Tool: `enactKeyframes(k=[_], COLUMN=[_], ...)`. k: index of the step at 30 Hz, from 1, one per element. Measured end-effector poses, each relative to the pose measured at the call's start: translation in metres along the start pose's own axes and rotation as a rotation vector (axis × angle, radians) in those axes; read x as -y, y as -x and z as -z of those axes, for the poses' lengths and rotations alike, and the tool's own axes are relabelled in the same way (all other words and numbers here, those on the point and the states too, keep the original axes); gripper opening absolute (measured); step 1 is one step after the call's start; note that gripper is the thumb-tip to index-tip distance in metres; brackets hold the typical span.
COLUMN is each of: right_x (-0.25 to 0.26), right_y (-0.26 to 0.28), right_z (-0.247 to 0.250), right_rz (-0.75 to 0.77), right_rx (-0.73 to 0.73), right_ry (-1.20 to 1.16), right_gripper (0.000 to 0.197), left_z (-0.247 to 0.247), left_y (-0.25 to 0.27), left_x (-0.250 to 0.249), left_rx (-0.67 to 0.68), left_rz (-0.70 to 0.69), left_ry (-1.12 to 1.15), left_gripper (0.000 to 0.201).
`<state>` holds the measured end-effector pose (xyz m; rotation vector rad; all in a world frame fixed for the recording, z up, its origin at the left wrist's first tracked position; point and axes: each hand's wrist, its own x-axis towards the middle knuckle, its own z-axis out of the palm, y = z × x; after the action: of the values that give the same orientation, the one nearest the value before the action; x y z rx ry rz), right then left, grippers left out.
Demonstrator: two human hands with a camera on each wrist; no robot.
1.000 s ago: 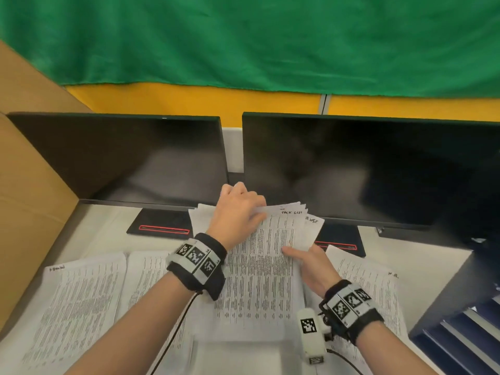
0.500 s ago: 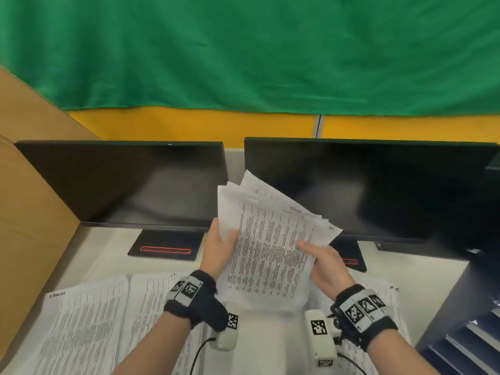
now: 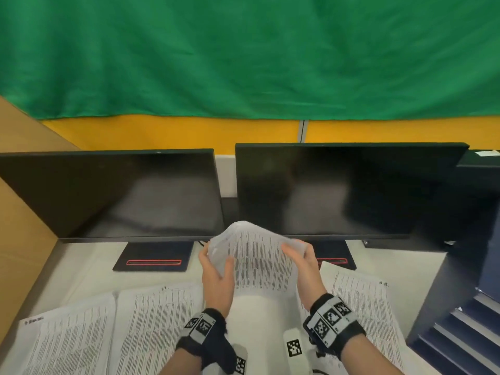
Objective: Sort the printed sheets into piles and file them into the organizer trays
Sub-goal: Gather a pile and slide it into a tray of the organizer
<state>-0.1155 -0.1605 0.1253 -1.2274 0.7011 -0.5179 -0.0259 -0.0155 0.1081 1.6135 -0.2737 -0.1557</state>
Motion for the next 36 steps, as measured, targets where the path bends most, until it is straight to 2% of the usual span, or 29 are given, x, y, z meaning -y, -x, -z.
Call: enactKeyframes(k=[4,7,9,10,13,17,22,24,26,29,32,36], right_x=[-0.011,-0.016,-0.02,-0.021,-0.021,-0.027,-0.05,-0.055,-0.052,-0.037,-0.026,-0.042], right_y=[-0.01,-0.011,-0.012,-0.012,-0.006,0.0,0.003,0.006,0.01,0.027,0.056,0.093], right_z=[-0.009,-0.011,-0.011,-0.012,-0.017,-0.017,-0.014,-0.014,-0.01,0.01,0.048,0.118], right_rz=[-0.097,-0.155,-0.189,-0.203,-0.157,-0.136,-0.189,-0.167,-0.15,-0.102,-0.039,-0.042], right_rx=[-0.017,-0.012,-0.053,-0.055,-0.101,-0.094,-0.111,-0.102,-0.136,-0.275,-0.435,-0.668], right_ry=[-0.104,-0.163,-0.177,-0.176,-0.109,-0.073,0.163,0.21,0.211,0.147,0.037,0.066], right_gripper=[0.036,0.043,0.044,0.045,0.038,0.032,0.022,0.028,0.036,0.038,0.03,0.031], left_z=[0.001,0.003,0.004,0.004,0.002,0.003,0.001,0.0,-0.001,-0.012,-0.04,-0.089], left_y=[-0.011,-0.02,-0.026,-0.027,-0.03,-0.026,-0.015,-0.014,-0.013,-0.009,0.013,0.059], left_x=[0.005,0.009,0.019,0.021,0.024,0.022,0.047,0.052,0.053,0.045,0.022,0.015], left_rx=[0.021,0.026,0.024,0.033,0.032,-0.002,0.1,0.107,0.12,0.164,0.302,0.617], left_rz=[0.163,0.239,0.287,0.308,0.309,0.258,0.235,0.207,0.165,0.071,-0.015,-0.126], left_ry=[0.109,0.172,0.157,0.15,0.141,0.142,-0.062,-0.115,-0.169,-0.265,-0.191,-0.241], left_gripper=[0.043,0.02,0.015,0.015,0.032,0.029,0.025,0.031,0.027,0.017,0.015,0.021])
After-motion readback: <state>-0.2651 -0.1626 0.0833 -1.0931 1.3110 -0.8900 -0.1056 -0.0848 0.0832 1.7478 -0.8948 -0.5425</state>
